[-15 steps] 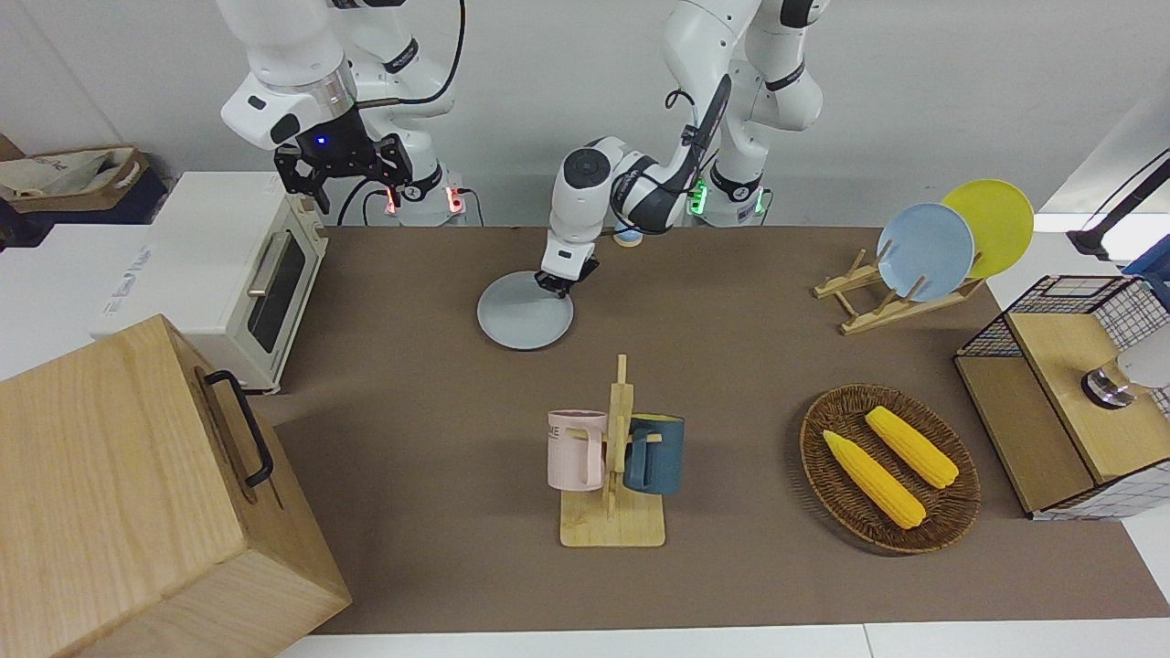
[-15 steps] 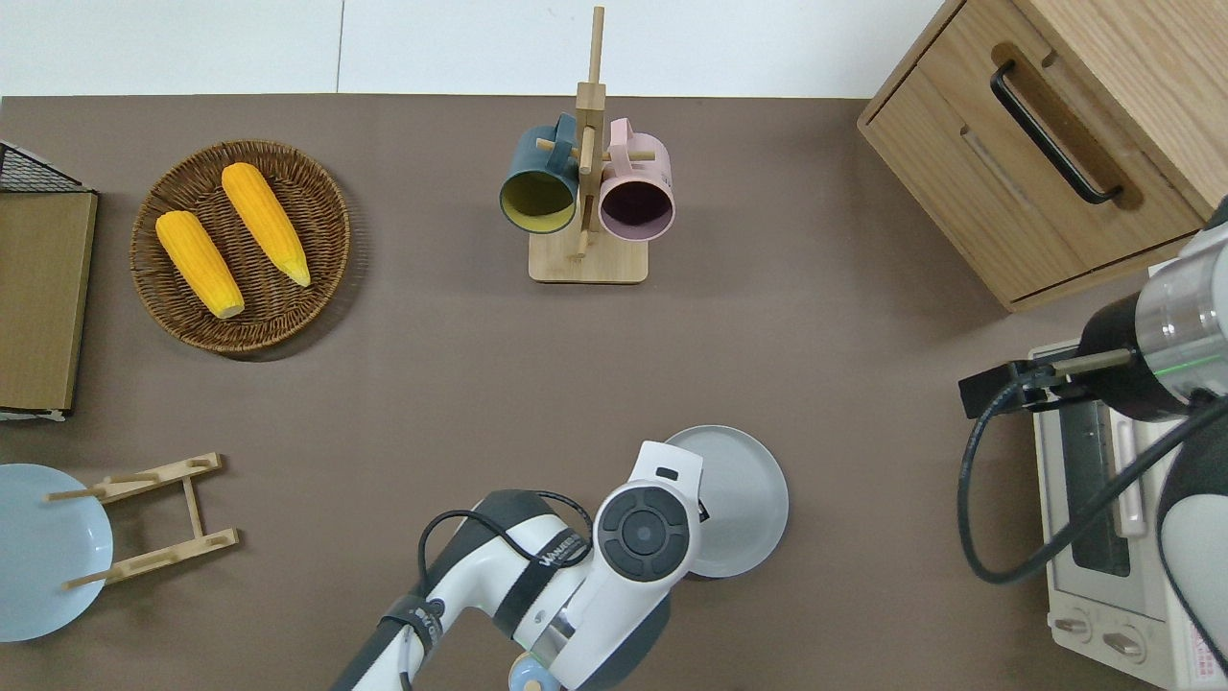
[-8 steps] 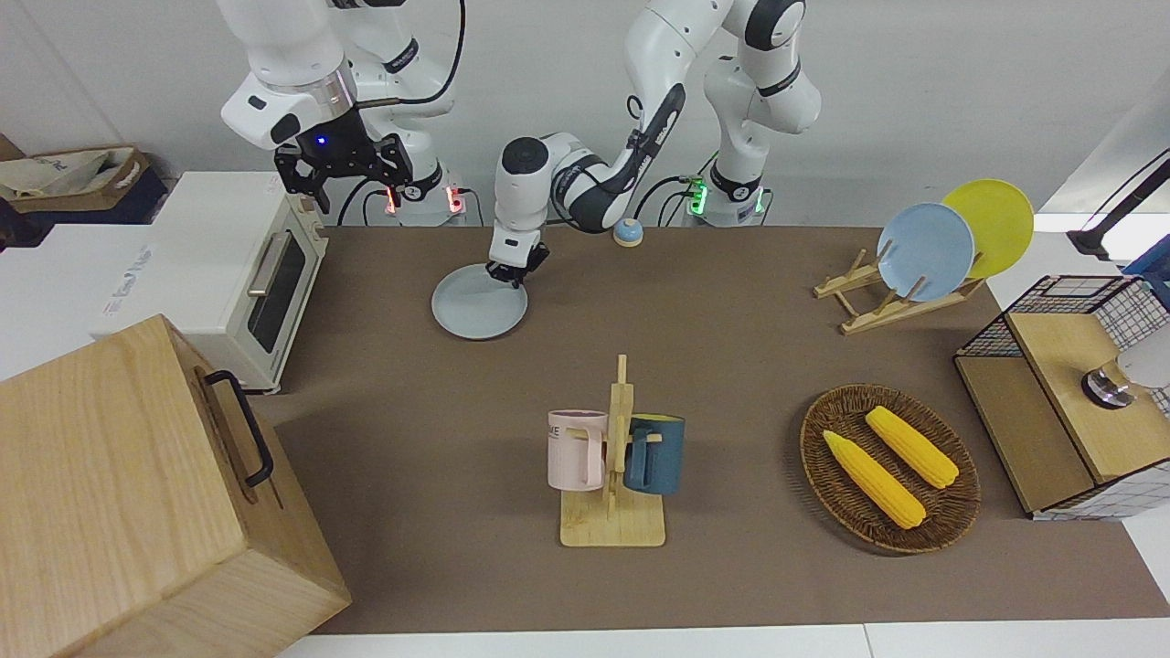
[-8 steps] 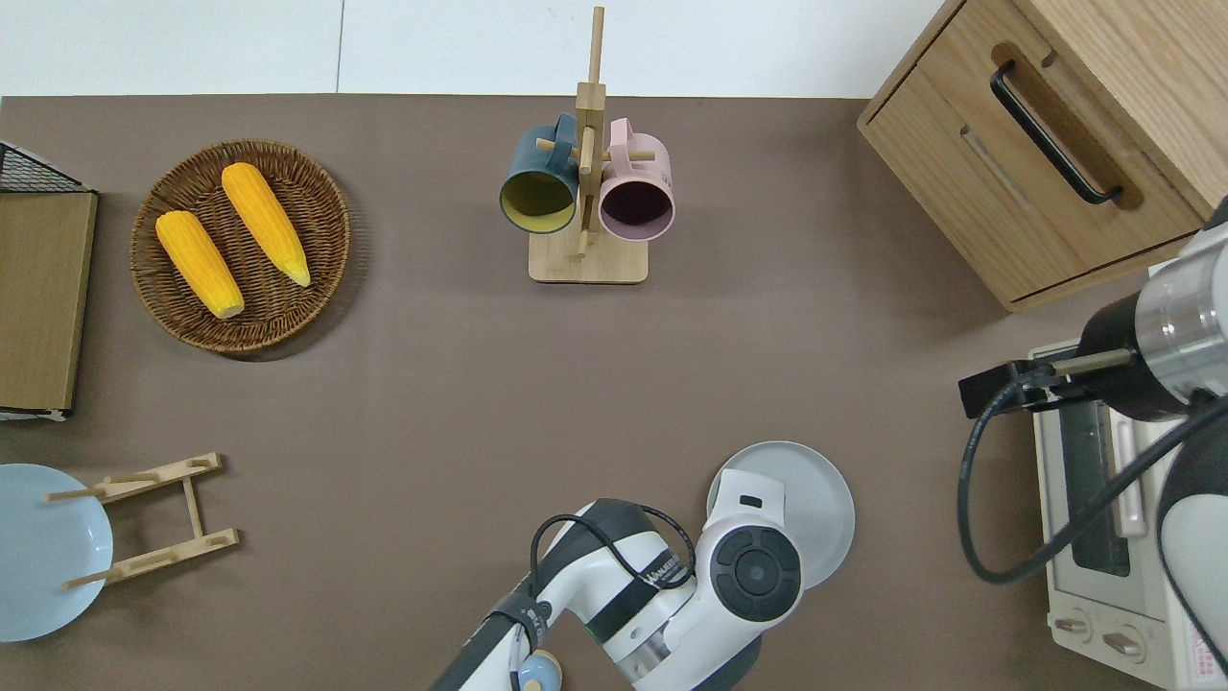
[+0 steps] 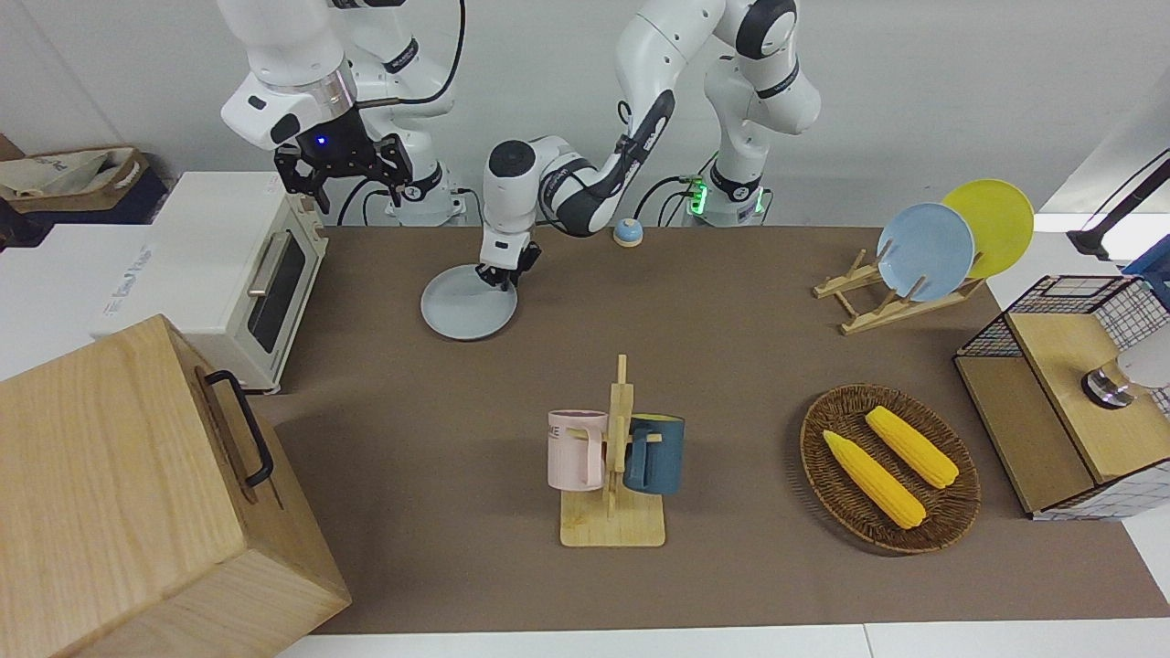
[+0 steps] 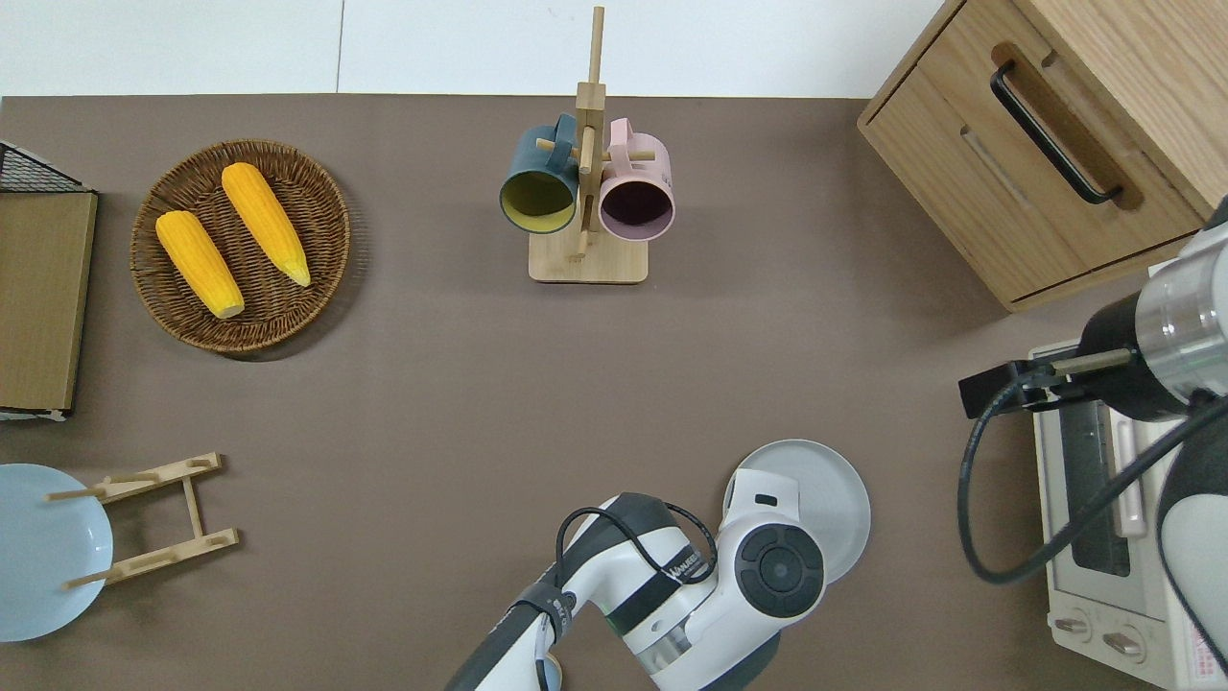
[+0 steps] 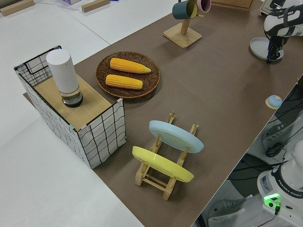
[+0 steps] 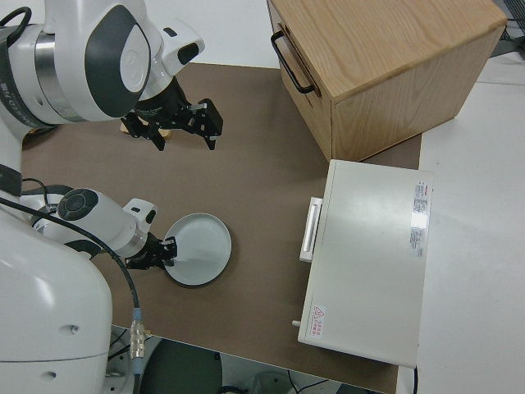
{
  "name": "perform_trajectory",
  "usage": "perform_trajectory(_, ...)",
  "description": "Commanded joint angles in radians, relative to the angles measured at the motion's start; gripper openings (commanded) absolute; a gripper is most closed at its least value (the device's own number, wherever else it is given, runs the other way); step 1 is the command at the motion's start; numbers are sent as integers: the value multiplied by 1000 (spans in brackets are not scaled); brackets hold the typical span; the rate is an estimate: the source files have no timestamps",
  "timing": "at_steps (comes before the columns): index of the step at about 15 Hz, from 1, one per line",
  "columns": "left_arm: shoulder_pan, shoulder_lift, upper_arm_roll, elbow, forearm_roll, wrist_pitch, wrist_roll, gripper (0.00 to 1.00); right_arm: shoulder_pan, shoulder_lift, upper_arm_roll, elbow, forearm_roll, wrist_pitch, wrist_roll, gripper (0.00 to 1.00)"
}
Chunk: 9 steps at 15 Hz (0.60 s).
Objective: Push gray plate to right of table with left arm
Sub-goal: 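Push the gray plate with the left gripper across the table toward the toaster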
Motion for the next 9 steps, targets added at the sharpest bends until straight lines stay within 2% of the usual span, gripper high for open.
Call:
perform_trajectory(1,-3,15,15,47,52,-65,-17,998,-19,-3,14,8,4,-15,2,983)
perform_trajectory(6,4,-4,21,159,49,-276,31,998,-19,-3,14,8,4,-15,2,983)
perform_trajectory(9,24,-25,13,191,41,-386,111,998,-19,-3,14,8,4,-15,2,983)
